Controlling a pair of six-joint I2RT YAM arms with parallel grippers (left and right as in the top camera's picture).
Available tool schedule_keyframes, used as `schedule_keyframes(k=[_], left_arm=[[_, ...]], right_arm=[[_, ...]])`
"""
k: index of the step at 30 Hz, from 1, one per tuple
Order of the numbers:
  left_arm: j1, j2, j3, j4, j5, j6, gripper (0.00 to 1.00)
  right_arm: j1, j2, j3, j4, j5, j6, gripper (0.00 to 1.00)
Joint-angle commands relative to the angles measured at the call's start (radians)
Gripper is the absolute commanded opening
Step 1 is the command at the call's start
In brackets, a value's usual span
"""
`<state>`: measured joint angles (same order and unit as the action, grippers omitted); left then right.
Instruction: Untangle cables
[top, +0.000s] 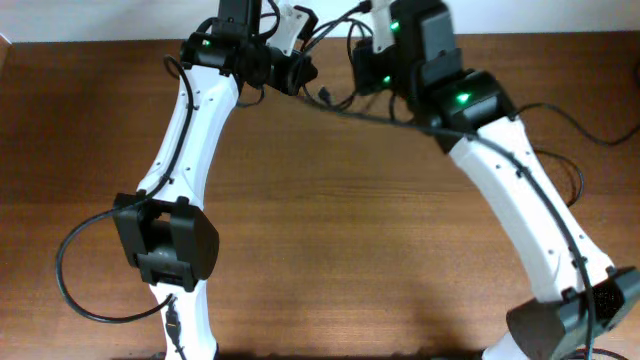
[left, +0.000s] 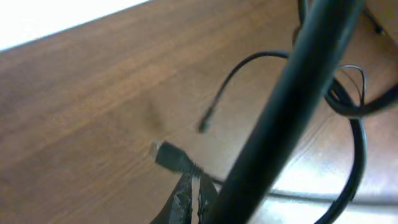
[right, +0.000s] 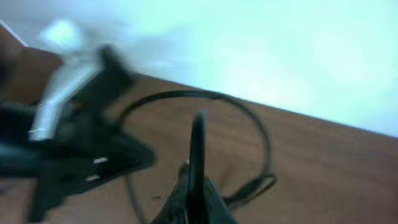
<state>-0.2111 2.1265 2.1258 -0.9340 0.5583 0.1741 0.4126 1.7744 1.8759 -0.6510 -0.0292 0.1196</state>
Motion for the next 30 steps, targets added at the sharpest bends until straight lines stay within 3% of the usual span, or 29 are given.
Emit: schedule_keyframes(k=[1,2,3,7,9,12,15,20,21,22,23,25,27,30], left_arm=[[0.002,0.017,0.019,-0.022,0.03,-0.001,0.0],[0.002,0.017,0.019,-0.022,0.03,-0.001,0.0],[0.002,0.017,0.019,-0.022,0.03,-0.001,0.0],[0.003,0.016,0.019,-0.01,0.029,0.003,0.0],[0.002,0.016,0.021,0.021,0.051,0.003,0.0],[0.006,-0.012,0.047,0.035,0.157,0.002,0.0],[0.004,-0.076,0.051,0.019,0.156,0.002,0.0],[0.005,-0.172,0.051,0.019,0.156,0.002,0.0],[0.005,-0.187,0.051,0.018,0.156,0.002,0.0],[0.005,-0.193,0.051,0.016,0.156,0.002,0.0],[0.005,-0.194,0.051,0.015,0.155,0.001,0.0],[0.01,-0.194,0.051,-0.009,0.073,0.001,0.0],[0.075,-0.211,0.051,-0.103,-0.238,-0.022,0.0],[0.323,-0.269,0.051,-0.179,-0.249,-0.13,0.0]], right_arm=[[-0.054,0.092,0.009,0.013,-0.103,0.005,0.04],[-0.054,0.104,0.009,0.013,-0.103,0.018,0.79],[-0.053,0.111,0.009,0.005,-0.103,0.019,0.99],[-0.054,0.029,0.01,-0.209,-0.132,0.018,0.99],[-0.055,0.018,0.0,-0.37,-0.044,0.008,0.92],[-0.069,0.018,-0.026,-0.277,-0.019,-0.004,0.89],[-0.073,0.048,-0.026,-0.159,-0.018,-0.011,0.87],[-0.148,0.132,-0.026,-0.125,-0.019,-0.011,0.86],[-0.151,0.142,-0.026,-0.117,-0.023,-0.011,0.74],[-0.151,0.145,-0.026,-0.106,-0.024,-0.011,0.15],[-0.151,0.145,-0.026,-0.1,-0.027,-0.011,0.04],[-0.17,0.145,-0.026,-0.112,0.013,-0.01,0.04],[-0.299,0.145,-0.026,-0.217,0.112,-0.011,0.04],[-0.64,0.145,-0.025,-0.297,0.032,-0.008,0.04]])
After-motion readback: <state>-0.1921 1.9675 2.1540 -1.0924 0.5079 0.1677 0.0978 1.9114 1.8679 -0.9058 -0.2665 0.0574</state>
